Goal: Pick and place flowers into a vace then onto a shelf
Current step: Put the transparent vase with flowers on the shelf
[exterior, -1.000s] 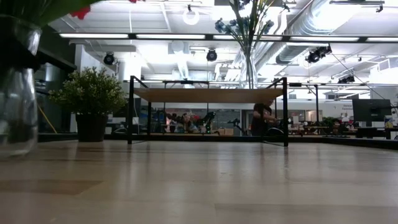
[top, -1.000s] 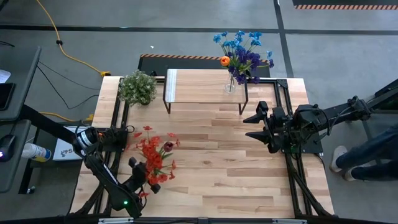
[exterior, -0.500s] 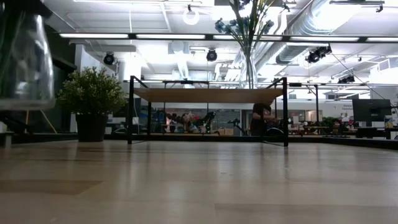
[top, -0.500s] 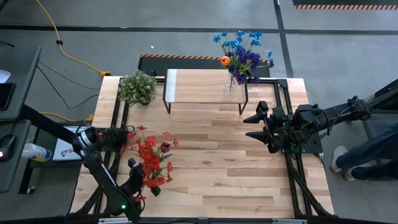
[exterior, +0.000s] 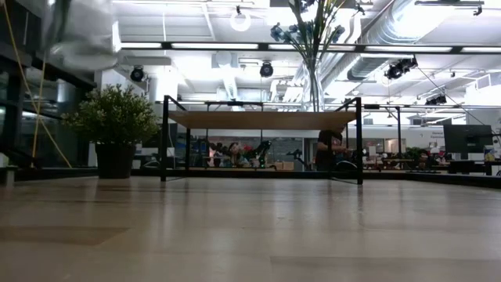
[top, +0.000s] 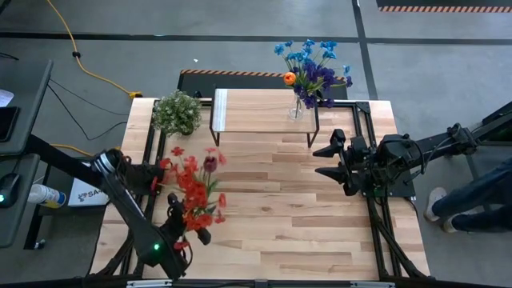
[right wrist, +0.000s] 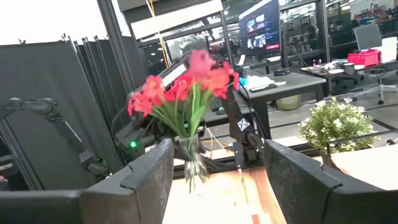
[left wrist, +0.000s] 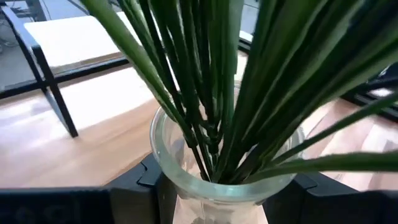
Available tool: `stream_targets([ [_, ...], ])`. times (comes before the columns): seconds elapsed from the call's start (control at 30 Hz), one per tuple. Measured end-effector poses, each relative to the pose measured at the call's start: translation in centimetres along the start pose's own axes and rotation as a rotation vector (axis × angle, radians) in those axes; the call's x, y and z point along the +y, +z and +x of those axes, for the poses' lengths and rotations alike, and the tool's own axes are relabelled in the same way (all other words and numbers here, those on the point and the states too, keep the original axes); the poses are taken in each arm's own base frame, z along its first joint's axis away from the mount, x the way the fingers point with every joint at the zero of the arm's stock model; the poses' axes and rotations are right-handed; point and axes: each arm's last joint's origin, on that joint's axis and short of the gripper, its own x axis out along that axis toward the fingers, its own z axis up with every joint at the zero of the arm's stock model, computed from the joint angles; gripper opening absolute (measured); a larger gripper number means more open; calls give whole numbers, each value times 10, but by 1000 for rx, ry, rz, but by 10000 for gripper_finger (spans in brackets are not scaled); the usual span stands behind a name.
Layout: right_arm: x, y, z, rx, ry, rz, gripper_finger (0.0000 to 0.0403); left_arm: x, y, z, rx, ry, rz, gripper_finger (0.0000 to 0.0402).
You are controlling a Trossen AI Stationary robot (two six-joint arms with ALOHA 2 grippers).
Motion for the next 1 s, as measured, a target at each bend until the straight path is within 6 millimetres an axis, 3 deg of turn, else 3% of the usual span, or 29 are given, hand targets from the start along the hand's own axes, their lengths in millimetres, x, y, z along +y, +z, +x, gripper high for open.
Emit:
stream_targets([
  [0.33,0,0,0,0,0,8,236,-4,74,16,11,38,40,207],
  [0.57,0,0,0,0,0,8,236,9,124,39,1,119,40,207],
  [1.0,0,7,-4,-63,-12,17,236,26,187,69,-60,234,43,207],
])
